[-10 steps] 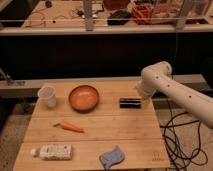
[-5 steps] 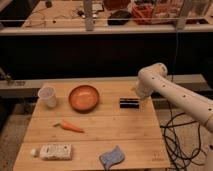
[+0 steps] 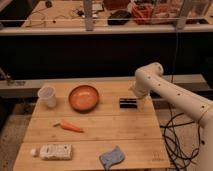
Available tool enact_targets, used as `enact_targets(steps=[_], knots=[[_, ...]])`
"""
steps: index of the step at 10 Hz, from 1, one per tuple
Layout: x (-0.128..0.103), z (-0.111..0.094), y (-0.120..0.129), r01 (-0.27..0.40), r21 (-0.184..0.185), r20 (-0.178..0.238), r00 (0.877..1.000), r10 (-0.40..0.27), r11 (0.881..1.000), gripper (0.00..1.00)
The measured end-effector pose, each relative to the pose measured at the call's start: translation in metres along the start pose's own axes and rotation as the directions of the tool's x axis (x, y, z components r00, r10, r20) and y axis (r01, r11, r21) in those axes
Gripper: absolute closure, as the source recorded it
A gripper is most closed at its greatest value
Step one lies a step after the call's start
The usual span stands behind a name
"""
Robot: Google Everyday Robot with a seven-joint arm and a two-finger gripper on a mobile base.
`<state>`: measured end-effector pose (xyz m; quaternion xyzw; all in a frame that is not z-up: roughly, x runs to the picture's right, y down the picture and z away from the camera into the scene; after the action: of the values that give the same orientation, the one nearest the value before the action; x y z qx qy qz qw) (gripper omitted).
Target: Place the eraser on the white sponge
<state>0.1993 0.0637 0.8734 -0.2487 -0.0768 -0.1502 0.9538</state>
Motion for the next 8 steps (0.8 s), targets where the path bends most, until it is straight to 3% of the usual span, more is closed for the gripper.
enact_targets(steps=[8], knots=[[-0.015,0.021,-0.007,0.066,-0.034,0.0,0.998,-0.066,0.997,0.2]])
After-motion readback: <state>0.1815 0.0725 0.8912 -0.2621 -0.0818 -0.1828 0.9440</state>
